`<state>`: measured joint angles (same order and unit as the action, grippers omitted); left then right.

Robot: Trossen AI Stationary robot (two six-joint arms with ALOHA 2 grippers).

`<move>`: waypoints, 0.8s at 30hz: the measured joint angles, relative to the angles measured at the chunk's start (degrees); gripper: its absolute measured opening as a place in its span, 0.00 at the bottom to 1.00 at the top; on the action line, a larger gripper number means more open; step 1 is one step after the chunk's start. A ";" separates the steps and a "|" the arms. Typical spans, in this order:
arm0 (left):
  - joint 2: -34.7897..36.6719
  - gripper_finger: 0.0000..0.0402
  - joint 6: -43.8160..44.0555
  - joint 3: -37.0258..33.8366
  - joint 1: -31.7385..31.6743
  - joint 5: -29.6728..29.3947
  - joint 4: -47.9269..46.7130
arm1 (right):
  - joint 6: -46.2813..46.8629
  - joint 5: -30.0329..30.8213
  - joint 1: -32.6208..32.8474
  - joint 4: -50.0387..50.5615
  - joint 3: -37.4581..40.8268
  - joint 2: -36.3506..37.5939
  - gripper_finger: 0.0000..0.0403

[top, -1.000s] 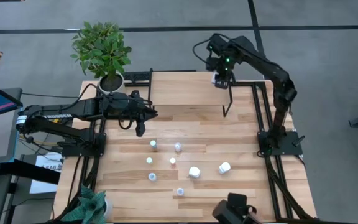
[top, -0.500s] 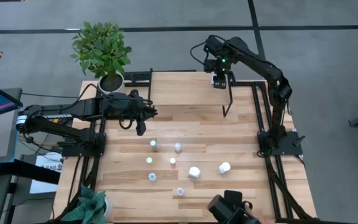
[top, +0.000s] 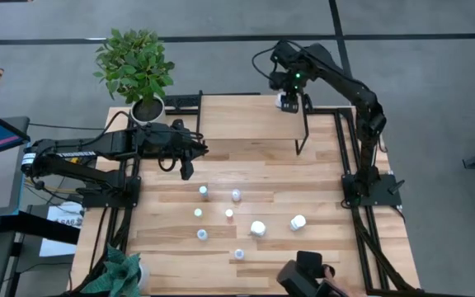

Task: Pick and place medicine bottles onto shelf by color
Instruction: Put the top right white, blue pill bottle on the shelf

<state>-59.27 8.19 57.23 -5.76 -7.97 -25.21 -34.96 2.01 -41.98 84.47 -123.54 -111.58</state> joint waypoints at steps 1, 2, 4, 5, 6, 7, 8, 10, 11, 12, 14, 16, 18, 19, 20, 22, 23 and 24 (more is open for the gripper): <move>0.00 0.11 0.00 0.00 0.00 0.00 0.00 | 0.00 -0.04 0.06 0.27 -0.98 0.02 0.57; 0.00 0.11 0.02 0.00 0.00 0.00 0.00 | 0.02 -0.08 0.17 0.61 -1.87 0.03 0.57; 0.00 0.11 0.04 0.00 0.00 0.00 0.00 | 0.00 -0.10 0.48 0.90 -3.15 0.06 0.57; 0.00 0.11 0.04 0.00 0.00 0.00 0.00 | 0.00 -0.12 0.68 0.89 -3.59 0.06 0.57; 0.00 0.11 0.05 0.00 0.01 0.00 0.00 | -0.01 -0.16 0.79 0.93 -3.74 0.07 0.57; 0.00 0.11 0.07 0.00 0.00 0.00 -0.02 | -0.06 -0.24 0.79 1.07 -3.74 0.08 0.57; 0.00 0.11 0.07 0.00 0.00 0.02 0.00 | -0.07 -0.45 0.81 1.39 -3.73 0.08 0.57; 0.00 0.11 0.09 0.00 0.02 0.02 0.00 | -0.03 -0.62 0.79 1.59 -3.20 0.08 0.57; 0.00 0.11 0.11 0.00 0.00 0.02 0.00 | -0.02 -0.60 0.79 1.59 -2.58 0.12 0.57; 0.00 0.11 0.11 0.00 0.01 0.02 -0.02 | -0.02 -0.60 0.78 1.89 -1.97 0.10 0.57; 0.00 0.11 0.14 0.00 0.02 0.04 -0.08 | 0.29 -0.60 0.75 2.14 -1.01 0.00 0.57; 0.00 0.11 0.15 0.00 0.02 0.04 -0.52 | 0.70 -0.60 0.76 2.07 -0.75 0.01 0.57; 0.00 0.11 0.17 0.00 0.02 0.04 -1.20 | 0.90 -0.60 0.77 1.85 -0.72 0.01 0.57; 0.00 0.11 0.17 0.00 0.02 0.04 -1.49 | 0.90 -0.60 0.77 1.86 -0.72 0.01 0.57; 0.00 0.11 0.17 0.00 0.01 0.04 -1.66 | 0.92 -0.60 0.77 1.88 -0.70 0.01 0.57; 0.00 0.11 0.17 0.00 0.02 0.04 -1.62 | 1.11 -0.60 0.73 1.88 -0.70 0.01 0.58; 0.00 0.11 0.17 0.00 0.02 0.04 -1.62 | 1.11 -0.60 0.72 1.88 -0.70 0.02 0.58; 0.00 0.11 0.17 0.00 0.01 0.04 -1.62 | 1.09 -0.60 0.72 1.88 -0.70 0.01 0.59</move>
<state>-59.27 8.36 57.23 -5.75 -7.92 -26.83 -33.87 1.41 -41.25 86.35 -124.25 -111.57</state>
